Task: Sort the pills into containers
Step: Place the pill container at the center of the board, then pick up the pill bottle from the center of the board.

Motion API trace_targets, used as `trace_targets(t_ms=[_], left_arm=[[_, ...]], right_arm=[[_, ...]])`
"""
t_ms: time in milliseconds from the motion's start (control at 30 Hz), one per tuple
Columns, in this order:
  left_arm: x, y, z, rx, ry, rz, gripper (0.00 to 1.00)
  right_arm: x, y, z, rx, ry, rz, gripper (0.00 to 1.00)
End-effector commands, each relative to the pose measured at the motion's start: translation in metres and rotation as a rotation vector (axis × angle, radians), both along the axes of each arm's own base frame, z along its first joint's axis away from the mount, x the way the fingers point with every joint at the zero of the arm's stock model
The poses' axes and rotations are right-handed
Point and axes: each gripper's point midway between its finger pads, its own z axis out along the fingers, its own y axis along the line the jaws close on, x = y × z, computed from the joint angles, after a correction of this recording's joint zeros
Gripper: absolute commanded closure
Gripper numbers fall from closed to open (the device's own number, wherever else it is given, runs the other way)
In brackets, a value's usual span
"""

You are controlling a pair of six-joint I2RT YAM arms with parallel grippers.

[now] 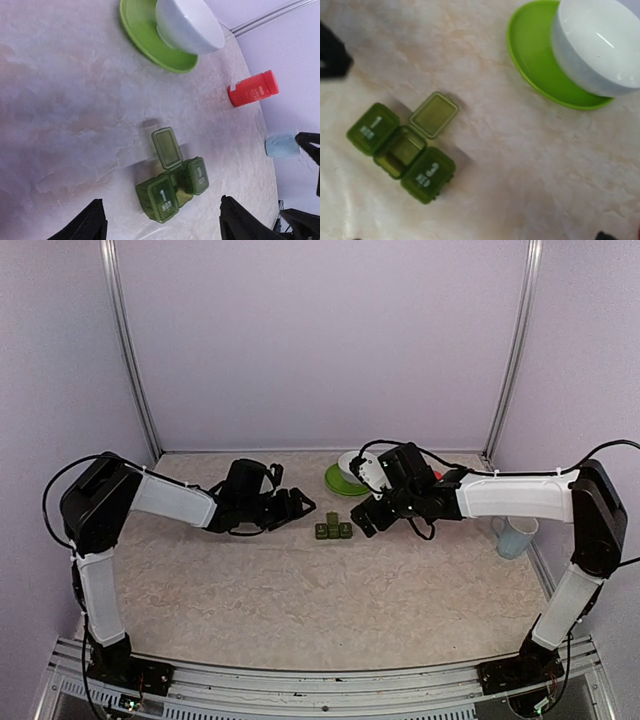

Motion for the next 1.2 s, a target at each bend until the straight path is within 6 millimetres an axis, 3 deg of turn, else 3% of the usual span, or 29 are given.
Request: trace_targets(t_ms=[0,167,367,533,800,1000,1167], left_arm=[[0.007,0.021,0.055,0.066,-0.157,0.051,0.23],[0.004,0.043,0.090,0.146,-0.236,0.109,0.03],[0.006,0.106,0.113,0.336,-0.323,0.350,0.01],[0.000,0.160,0.124,0.501,-0.340,0.557,0.01],[-0.017,0.184,0.089,0.441,-0.258,0.554,0.01],[-0.003,0.196,0.054,0.549,-0.184,0.566,0.02],[0.015,0.192,0.030,0.541,-0.130,0.540,0.10]], right_arm=[[0.008,0.008,0.012,0.066,-0.019,0.005,0.00],[0.012,0.005,0.022,0.121,-0.050,-0.015,0.00],[0.017,-0.019,0.047,0.197,-0.164,-0.151,0.00],[0.024,-0.030,0.045,0.218,-0.154,-0.246,0.00],[0.011,-0.011,0.043,0.291,-0.110,-0.131,0.00],[-0.001,0.000,0.038,0.299,-0.070,-0.037,0.00],[-0.009,0.008,0.040,0.320,-0.043,0.015,0.00]])
